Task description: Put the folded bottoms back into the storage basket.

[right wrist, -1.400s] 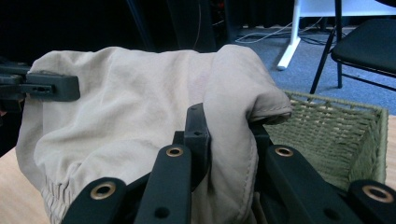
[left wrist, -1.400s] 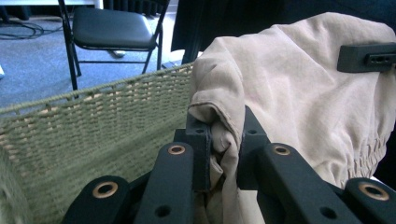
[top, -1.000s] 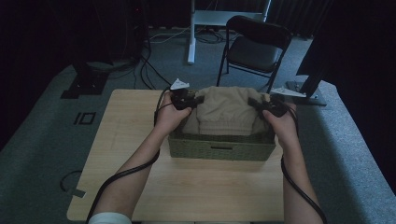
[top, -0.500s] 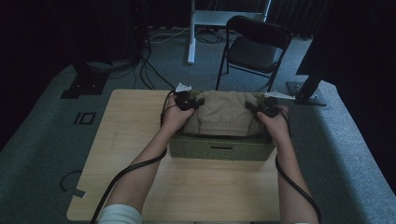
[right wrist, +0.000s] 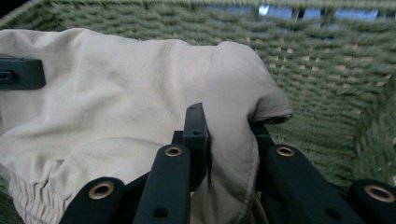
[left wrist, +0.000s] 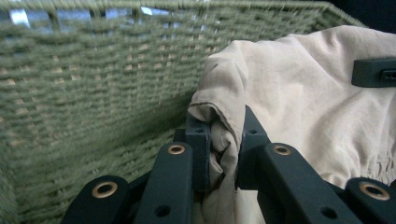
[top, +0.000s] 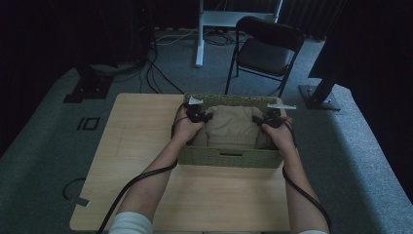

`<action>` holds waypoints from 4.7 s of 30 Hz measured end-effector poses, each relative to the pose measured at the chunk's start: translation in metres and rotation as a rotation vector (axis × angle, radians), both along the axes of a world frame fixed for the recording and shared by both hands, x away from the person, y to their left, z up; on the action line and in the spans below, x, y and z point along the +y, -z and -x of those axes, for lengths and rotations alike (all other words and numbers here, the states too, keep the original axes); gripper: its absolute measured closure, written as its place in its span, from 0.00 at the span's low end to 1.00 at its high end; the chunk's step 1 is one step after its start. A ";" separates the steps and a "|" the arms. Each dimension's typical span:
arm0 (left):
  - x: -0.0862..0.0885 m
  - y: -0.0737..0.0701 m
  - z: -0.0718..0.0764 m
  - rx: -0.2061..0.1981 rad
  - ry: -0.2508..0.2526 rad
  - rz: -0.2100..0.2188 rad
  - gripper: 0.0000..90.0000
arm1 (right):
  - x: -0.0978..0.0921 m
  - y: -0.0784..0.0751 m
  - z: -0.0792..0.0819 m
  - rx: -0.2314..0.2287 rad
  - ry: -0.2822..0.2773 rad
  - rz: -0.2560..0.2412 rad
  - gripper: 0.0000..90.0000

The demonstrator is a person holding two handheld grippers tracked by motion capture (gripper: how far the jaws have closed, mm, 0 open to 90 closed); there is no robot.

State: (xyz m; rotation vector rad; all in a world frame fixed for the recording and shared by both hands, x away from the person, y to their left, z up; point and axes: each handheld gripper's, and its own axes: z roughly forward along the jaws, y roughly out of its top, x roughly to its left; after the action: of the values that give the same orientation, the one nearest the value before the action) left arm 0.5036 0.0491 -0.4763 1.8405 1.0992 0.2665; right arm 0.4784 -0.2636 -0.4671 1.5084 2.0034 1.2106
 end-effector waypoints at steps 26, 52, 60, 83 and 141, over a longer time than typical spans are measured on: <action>-0.003 0.016 -0.004 0.057 -0.034 -0.071 0.69 | 0.005 0.016 -0.011 0.068 0.056 0.057 0.67; -0.013 -0.026 0.015 0.000 0.052 -0.080 0.18 | 0.014 -0.003 -0.004 0.002 -0.046 0.087 0.15; -0.006 -0.040 0.026 -0.038 0.042 -0.057 0.18 | 0.014 -0.018 0.005 -0.018 -0.055 0.097 0.14; 0.010 -0.071 0.063 -0.094 0.081 -0.034 0.18 | 0.012 -0.050 0.043 -0.113 -0.085 0.116 0.14; 0.088 -0.040 0.181 -0.133 0.081 -0.022 0.17 | -0.052 -0.011 0.165 -0.176 -0.045 0.155 0.13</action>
State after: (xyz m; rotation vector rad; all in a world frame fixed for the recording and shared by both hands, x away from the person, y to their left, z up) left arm 0.3231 0.1375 -0.4359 1.8547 0.9316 0.3491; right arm 0.3130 -0.3156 -0.4565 1.2461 1.9737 1.1342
